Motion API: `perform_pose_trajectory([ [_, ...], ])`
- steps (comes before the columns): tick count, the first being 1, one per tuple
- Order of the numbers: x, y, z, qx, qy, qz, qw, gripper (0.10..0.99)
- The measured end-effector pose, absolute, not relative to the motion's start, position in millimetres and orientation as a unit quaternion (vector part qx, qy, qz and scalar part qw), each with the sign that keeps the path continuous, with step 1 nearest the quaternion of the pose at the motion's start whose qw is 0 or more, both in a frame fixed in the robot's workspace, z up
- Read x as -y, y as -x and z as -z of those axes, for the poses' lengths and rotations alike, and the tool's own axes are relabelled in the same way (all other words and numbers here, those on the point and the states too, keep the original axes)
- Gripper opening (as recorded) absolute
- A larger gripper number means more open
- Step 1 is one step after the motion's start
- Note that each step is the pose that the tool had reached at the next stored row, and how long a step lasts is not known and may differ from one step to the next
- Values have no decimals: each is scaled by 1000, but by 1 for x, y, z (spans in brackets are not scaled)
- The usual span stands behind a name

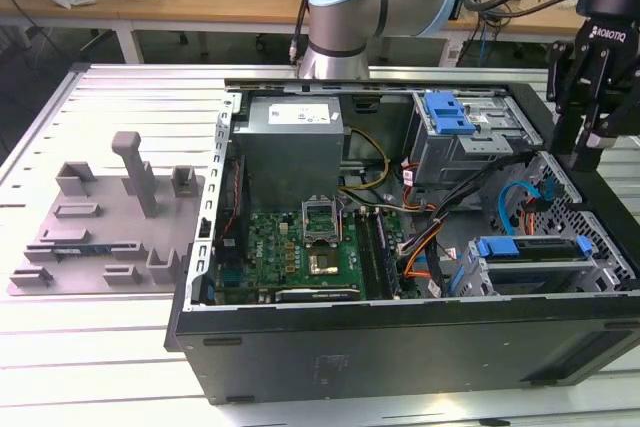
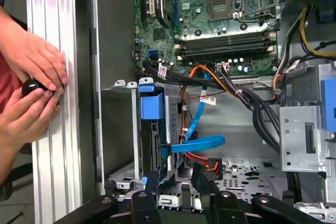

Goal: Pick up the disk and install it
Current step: 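Insert the first disk wire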

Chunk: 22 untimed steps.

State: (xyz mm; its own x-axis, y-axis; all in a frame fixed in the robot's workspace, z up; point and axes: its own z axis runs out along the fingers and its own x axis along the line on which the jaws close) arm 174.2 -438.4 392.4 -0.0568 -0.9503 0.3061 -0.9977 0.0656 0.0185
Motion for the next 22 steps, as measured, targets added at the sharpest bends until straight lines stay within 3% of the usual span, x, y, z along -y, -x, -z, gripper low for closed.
perform_pose_trajectory([
  [5, 425, -176, -389, 719, -671, -120, 137, 443],
  [8, 421, -176, -389, 724, -665, -133, 127, 443],
  [22, 418, -182, -371, 769, -612, -125, 136, 443],
])
